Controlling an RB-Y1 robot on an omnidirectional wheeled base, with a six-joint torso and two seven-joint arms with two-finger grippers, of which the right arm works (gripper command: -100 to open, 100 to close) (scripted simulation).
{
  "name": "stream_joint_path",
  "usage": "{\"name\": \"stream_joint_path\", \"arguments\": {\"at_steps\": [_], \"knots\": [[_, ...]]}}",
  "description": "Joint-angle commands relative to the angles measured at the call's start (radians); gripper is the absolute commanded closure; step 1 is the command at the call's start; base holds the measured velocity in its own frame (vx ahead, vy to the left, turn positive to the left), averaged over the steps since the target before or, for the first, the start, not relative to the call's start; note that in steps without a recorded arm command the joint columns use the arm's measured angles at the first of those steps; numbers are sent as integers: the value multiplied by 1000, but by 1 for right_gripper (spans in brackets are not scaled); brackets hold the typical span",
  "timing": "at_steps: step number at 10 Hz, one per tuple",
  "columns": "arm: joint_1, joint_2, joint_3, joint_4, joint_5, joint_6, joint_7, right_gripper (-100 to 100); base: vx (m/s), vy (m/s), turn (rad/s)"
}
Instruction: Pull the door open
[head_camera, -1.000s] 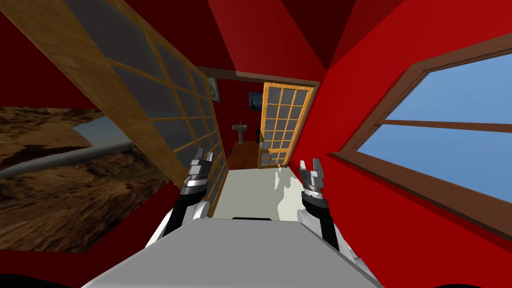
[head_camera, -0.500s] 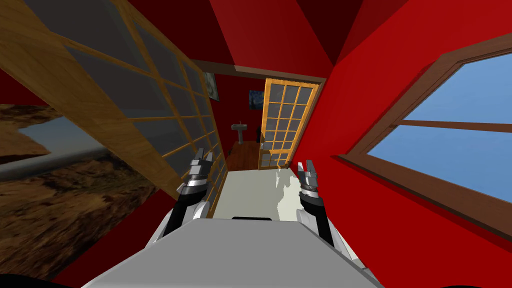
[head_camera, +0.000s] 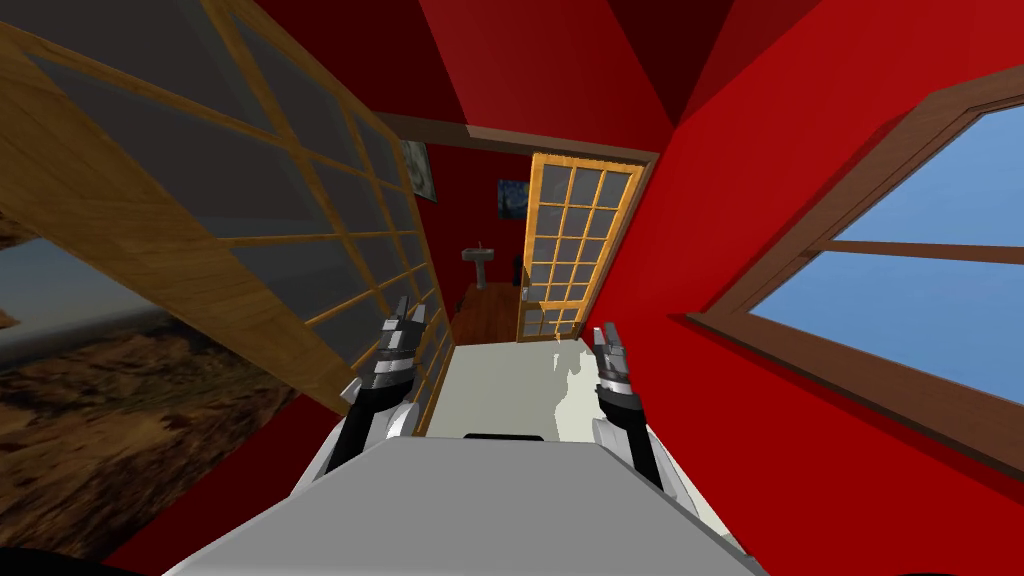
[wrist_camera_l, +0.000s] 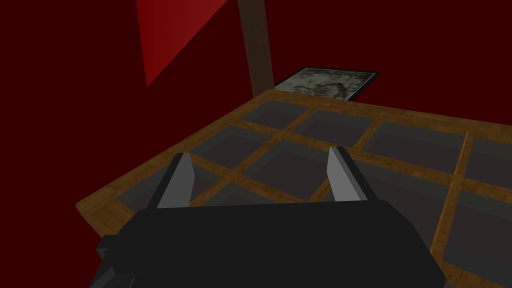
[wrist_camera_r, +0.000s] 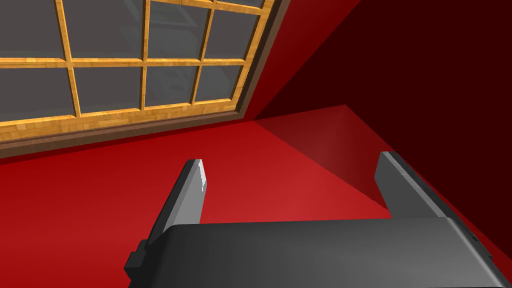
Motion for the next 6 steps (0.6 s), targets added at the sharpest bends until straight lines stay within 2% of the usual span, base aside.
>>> {"name": "stream_joint_path", "arguments": {"at_steps": [1, 6], "knots": [[-12, -5, -5, 32, 11, -10, 23, -100, 100, 11, -3], [-45, -19, -19, 126, 47, -32, 95, -100, 98, 24, -4]]}}
